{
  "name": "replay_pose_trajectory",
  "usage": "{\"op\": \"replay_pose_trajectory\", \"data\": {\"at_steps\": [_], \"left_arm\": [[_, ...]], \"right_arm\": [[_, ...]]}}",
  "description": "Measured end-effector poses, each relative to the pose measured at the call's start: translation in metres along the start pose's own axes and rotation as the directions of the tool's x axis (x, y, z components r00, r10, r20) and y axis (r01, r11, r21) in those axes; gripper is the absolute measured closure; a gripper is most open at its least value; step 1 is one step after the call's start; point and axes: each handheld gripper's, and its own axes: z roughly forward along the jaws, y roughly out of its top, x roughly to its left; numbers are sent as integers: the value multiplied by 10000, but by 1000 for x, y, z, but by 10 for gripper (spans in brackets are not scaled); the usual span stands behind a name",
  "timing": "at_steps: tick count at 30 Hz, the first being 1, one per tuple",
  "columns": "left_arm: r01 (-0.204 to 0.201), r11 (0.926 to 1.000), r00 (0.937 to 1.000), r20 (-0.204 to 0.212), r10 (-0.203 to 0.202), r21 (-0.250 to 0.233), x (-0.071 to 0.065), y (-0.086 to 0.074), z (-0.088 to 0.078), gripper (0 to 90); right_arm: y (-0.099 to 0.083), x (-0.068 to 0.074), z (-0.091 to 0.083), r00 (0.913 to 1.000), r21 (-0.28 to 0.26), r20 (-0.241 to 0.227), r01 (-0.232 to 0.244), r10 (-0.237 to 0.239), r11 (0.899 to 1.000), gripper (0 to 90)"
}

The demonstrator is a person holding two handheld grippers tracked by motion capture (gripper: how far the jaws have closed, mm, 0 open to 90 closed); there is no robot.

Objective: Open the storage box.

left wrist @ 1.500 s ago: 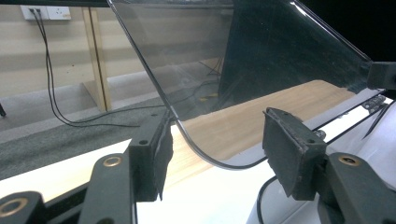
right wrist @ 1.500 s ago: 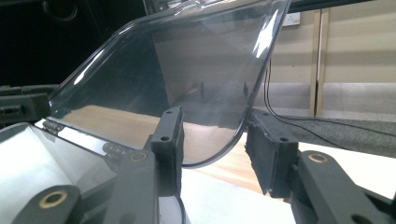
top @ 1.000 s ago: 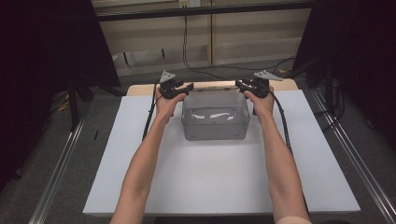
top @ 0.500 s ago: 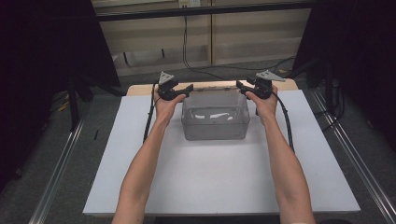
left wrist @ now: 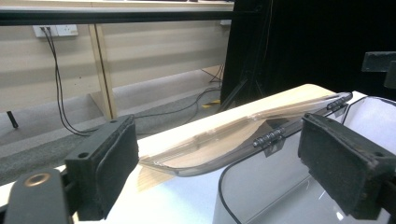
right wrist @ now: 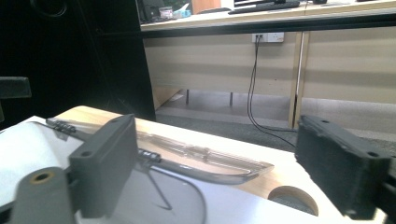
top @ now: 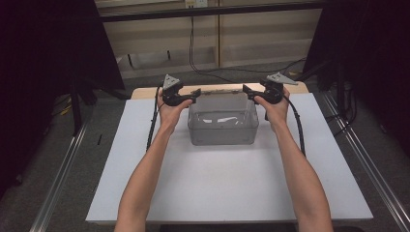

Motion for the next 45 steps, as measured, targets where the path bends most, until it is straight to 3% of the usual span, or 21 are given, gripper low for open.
{"op": "replay_pose_trajectory", "data": {"at_steps": [6, 17, 21, 30, 35, 39, 42, 45], "left_arm": [[127, 9998, 9999, 72, -126, -123, -8, 1, -12, 71], [-458, 9980, 9987, 197, 467, -442, -19, -3, -41, 31], [-249, 9976, 9991, 341, 271, -645, -24, -3, -55, 26], [-448, 9962, 9989, 115, 458, -744, -28, -12, -85, 31], [110, 9961, 9995, -288, -136, -874, -27, -20, -105, 33], [-192, 9944, 9984, -552, 135, -1041, -27, -27, -120, 35], [-39, 9926, 9982, -603, -34, -1212, -27, -35, -131, 38], [-55, 9925, 9977, -673, -28, -1220, -30, -40, -140, 38]], "right_arm": [[0, 7, -11, 9997, -120, 95, 233, -232, 9997, 58], [-3, 17, -46, 9964, -372, 363, 777, -763, 9963, 25], [-7, 22, -55, 9949, -305, 381, 942, -930, 9951, 21], [-10, 37, -76, 9923, -421, 334, 1205, -1191, 9918, 6], [-12, 42, -89, 9905, -496, 483, 1314, -1290, 9901, 0], [-13, 48, -103, 9868, -621, 628, 1528, -1489, 9863, 0], [-14, 52, -116, 9806, -713, 748, 1866, -1813, 9798, 1], [-16, 56, -127, 9822, -864, 773, 1779, -1715, 9802, 0]]}}
